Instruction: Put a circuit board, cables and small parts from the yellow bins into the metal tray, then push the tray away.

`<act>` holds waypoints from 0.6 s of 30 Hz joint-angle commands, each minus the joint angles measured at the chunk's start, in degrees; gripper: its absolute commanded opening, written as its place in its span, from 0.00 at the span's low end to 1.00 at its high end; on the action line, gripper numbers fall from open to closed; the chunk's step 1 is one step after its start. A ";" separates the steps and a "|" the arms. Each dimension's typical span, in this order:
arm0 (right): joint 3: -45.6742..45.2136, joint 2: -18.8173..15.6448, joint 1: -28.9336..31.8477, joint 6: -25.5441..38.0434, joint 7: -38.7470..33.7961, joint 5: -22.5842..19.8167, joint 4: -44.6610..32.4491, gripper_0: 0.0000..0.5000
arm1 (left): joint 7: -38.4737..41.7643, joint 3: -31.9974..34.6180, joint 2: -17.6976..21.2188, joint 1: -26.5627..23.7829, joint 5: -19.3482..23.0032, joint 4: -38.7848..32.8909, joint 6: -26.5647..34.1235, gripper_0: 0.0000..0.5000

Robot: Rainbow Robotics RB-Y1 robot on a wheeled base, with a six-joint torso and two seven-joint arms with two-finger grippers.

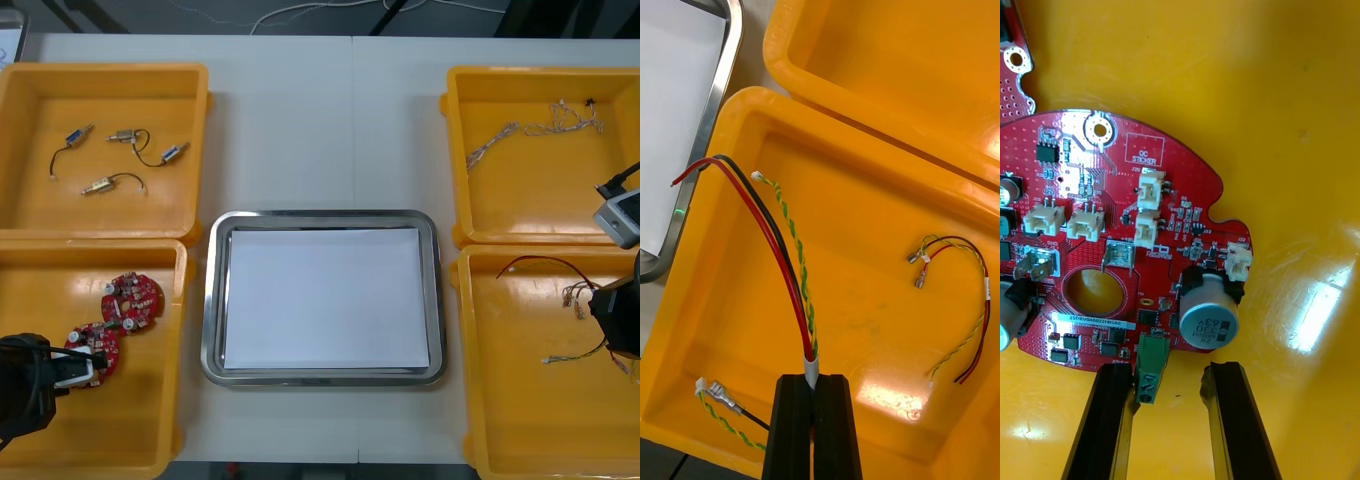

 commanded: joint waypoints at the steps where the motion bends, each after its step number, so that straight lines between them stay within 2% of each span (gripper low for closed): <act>1: 0.42 -1.90 -0.99 0.20 2.58 0.34 -1.66 0.00 | 2.76 -0.94 -1.07 -0.40 -0.69 0.11 -0.68 0.43; 2: 0.42 -1.90 -0.99 0.20 2.58 0.34 -1.66 0.00 | 2.76 -1.03 -1.07 -0.40 -0.69 0.11 -0.68 0.29; 3: 0.42 -1.90 -0.99 0.20 2.58 0.34 -1.66 0.00 | 2.76 -1.03 -1.07 -0.40 -0.69 0.11 -0.68 0.23; 5: 0.42 -1.90 -0.99 0.20 2.58 0.34 -1.66 0.00 | 2.76 -1.03 -1.07 -0.40 -0.69 0.11 -0.68 0.03; 6: 0.42 -1.90 -0.99 0.20 2.58 0.34 -1.66 0.00 | 2.76 -1.03 -1.15 -0.40 -0.69 0.11 -0.68 0.00; 18: 0.42 -1.90 -0.99 0.20 2.58 0.34 -1.66 0.00 | 2.76 -0.42 -1.07 -0.23 0.19 0.11 -0.68 0.00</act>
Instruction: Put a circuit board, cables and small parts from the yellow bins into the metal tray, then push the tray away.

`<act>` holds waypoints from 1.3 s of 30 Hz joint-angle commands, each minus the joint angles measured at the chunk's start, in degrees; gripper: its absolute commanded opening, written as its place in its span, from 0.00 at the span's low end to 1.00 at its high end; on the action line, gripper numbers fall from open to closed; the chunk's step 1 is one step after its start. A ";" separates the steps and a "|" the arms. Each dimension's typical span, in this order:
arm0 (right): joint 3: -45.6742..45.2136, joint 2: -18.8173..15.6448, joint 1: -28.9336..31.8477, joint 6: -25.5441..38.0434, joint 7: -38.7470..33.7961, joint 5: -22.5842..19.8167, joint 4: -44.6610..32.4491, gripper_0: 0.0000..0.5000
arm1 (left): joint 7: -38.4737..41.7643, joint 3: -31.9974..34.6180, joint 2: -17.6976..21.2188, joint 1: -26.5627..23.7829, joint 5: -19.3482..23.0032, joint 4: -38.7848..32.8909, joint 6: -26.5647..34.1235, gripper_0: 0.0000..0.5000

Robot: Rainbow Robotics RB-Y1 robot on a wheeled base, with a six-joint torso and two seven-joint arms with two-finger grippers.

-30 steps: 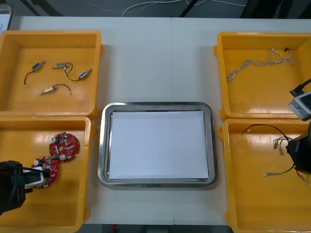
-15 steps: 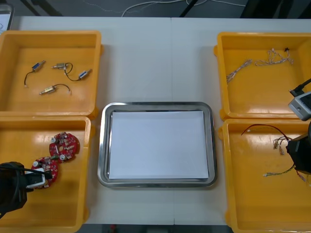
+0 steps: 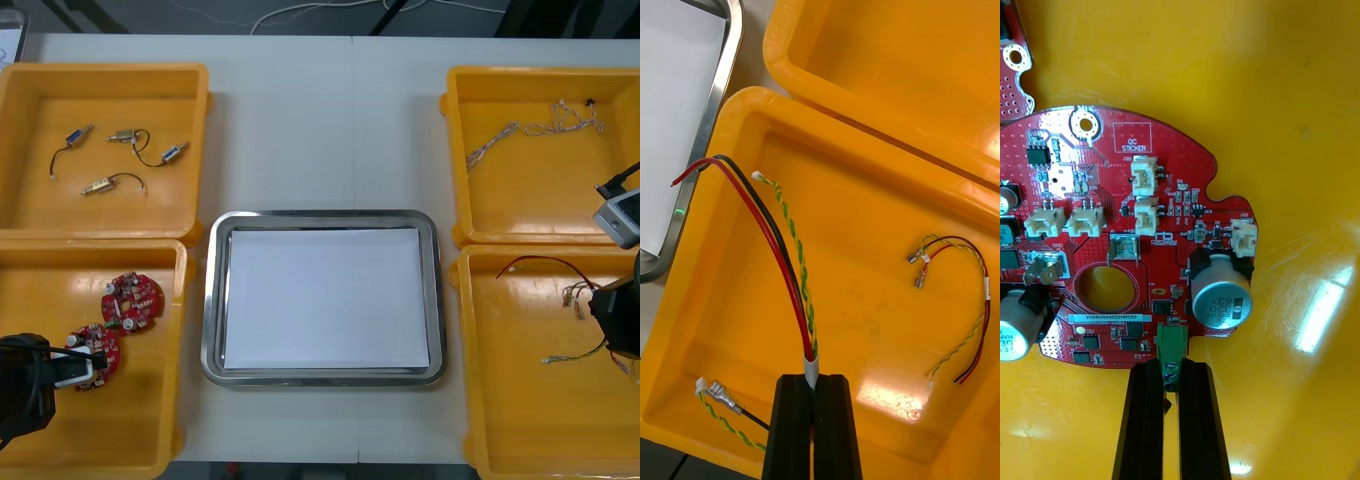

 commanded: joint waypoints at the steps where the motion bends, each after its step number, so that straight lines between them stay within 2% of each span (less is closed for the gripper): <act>1: 0.42 -1.90 -0.99 0.20 2.58 0.34 -1.66 0.00 | 2.76 -0.41 -1.06 -0.22 0.43 0.03 -0.48 0.00; 19: 0.42 -1.90 -0.99 0.20 2.58 0.34 -1.66 0.00 | 2.76 8.38 -1.06 -0.92 5.26 -0.15 4.97 0.00; 33: 0.42 -1.90 -0.99 0.20 2.58 0.34 -1.66 0.00 | 2.76 14.62 -2.21 -5.58 8.69 -3.66 14.64 0.00; 39: 0.42 -1.90 -0.99 0.20 2.58 0.34 -1.66 0.00 | 11.25 15.85 -2.21 -7.69 10.09 -5.77 18.51 0.00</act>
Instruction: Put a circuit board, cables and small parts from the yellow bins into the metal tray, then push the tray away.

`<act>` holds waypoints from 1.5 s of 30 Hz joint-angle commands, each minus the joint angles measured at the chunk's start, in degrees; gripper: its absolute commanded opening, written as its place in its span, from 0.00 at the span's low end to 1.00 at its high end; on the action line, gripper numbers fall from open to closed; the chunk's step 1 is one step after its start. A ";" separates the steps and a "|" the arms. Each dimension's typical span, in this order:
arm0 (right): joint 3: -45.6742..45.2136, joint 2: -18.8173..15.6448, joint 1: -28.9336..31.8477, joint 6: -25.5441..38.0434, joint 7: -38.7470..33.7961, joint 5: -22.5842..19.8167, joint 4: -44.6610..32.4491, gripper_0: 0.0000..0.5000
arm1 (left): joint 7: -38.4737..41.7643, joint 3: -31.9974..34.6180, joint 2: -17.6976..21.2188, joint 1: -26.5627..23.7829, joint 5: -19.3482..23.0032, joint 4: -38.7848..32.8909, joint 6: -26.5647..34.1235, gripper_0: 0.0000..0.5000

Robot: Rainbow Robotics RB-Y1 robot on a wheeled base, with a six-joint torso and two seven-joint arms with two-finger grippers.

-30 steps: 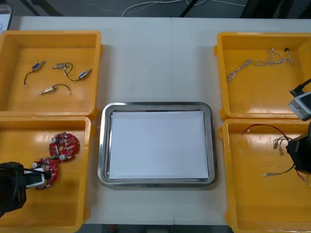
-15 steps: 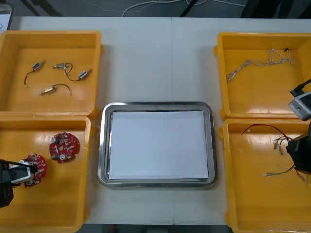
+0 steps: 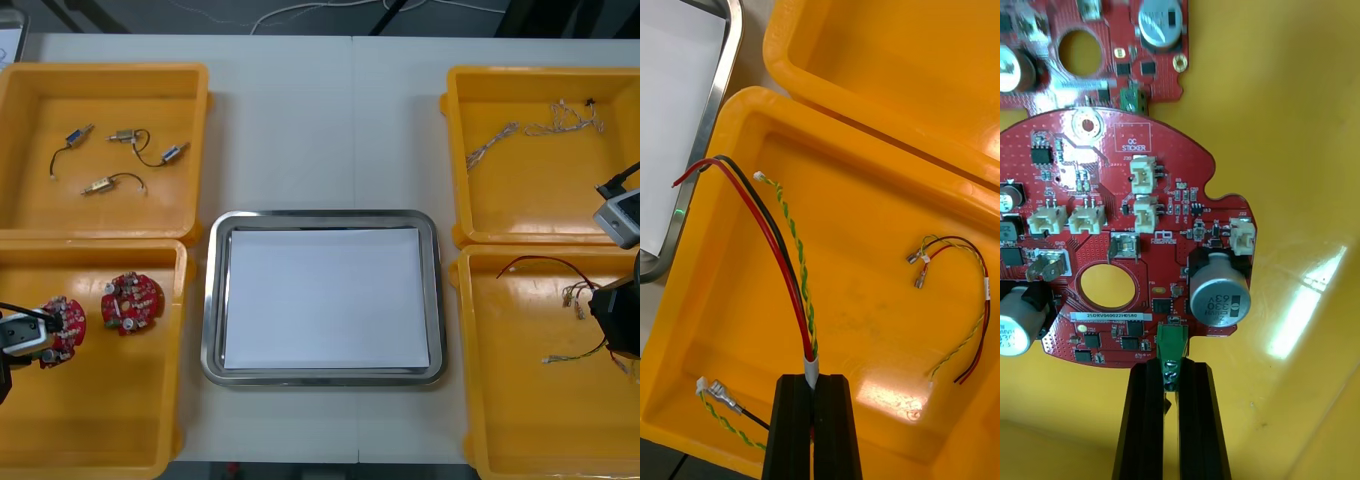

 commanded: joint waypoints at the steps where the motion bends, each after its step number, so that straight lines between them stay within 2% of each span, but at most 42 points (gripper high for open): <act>1: 0.42 -1.89 -0.99 0.20 2.58 0.34 -1.66 0.00 | 13.27 2.57 -0.78 -2.95 1.64 -3.62 3.58 0.00; 17: 0.42 -1.89 -0.99 0.20 2.58 0.34 -1.66 0.00 | 40.51 2.66 -0.43 -8.49 0.76 -12.58 15.71 0.00; 25: 0.42 -1.89 -0.99 0.20 2.58 0.34 -1.66 0.00 | 54.93 1.25 0.45 -10.43 1.38 -19.79 21.86 0.00; 36: 0.42 -1.89 -0.99 0.20 2.58 0.34 -1.66 0.00 | 69.08 -2.97 0.89 -11.83 0.85 -25.42 23.32 0.00; 45: 0.42 -1.89 -0.99 0.20 2.58 0.34 -1.66 0.00 | 78.30 -8.94 1.32 -15.52 -3.28 -27.67 23.32 0.00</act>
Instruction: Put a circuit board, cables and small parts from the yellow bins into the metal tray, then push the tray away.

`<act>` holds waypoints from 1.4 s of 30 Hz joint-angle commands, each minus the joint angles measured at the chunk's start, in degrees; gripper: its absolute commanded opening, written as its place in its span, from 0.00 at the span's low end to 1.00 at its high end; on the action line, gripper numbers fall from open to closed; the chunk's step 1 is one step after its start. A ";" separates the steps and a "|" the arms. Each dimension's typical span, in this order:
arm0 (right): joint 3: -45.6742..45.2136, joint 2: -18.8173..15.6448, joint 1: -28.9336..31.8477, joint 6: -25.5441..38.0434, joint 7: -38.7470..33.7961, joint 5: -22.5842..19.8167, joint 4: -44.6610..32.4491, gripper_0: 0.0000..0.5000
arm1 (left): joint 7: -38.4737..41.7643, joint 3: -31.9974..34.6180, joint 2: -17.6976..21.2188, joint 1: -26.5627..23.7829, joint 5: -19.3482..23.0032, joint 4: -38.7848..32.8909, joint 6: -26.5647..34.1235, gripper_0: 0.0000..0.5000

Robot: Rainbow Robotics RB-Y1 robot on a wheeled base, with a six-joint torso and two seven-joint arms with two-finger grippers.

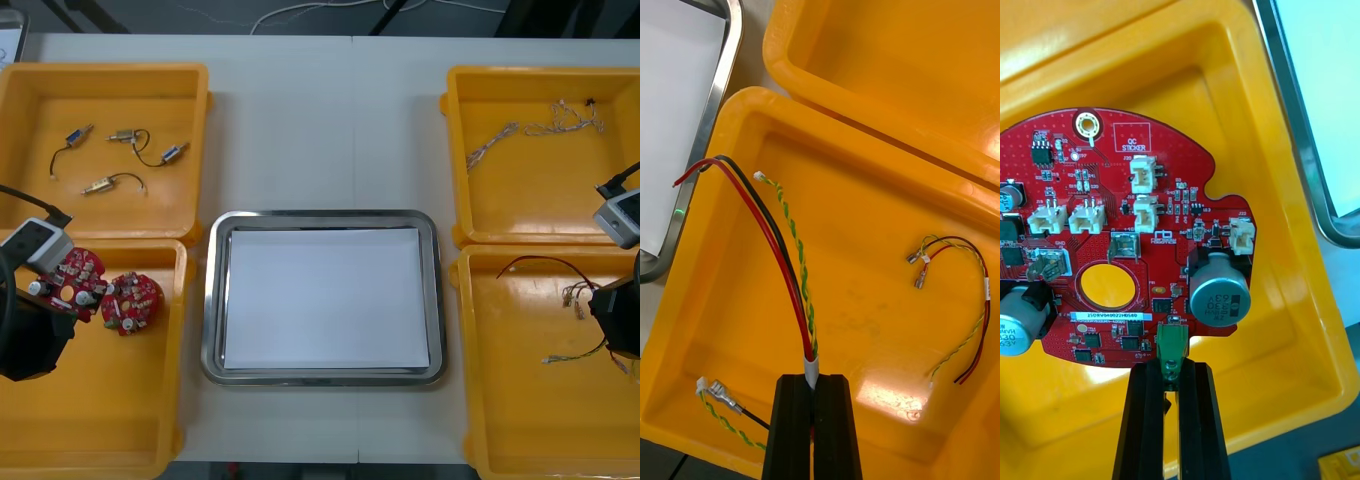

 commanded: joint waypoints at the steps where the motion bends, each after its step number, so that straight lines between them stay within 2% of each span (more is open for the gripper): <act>1: 0.42 -1.89 -0.97 0.20 2.58 0.34 -1.65 0.00 | 7.56 -4.65 1.32 -3.75 -2.37 -2.13 0.45 0.00; 11: 0.42 -1.89 -0.97 0.20 2.58 0.34 -1.65 0.00 | 18.20 -12.29 2.02 -8.49 -3.51 -2.13 0.45 0.00; 20: 0.42 -1.89 -0.97 0.20 2.58 0.34 -1.65 0.00 | 29.62 -21.35 4.31 -13.50 -5.09 -2.13 0.45 0.00; 31: 0.42 -1.89 -0.97 0.20 2.58 0.34 -1.65 0.00 | 44.21 -34.79 4.57 -23.79 -7.99 -2.13 0.45 0.00; 42: 0.42 -1.89 -0.97 0.20 2.58 0.34 -1.65 0.00 | 50.98 -40.77 4.04 -27.13 -8.17 -2.13 0.45 0.00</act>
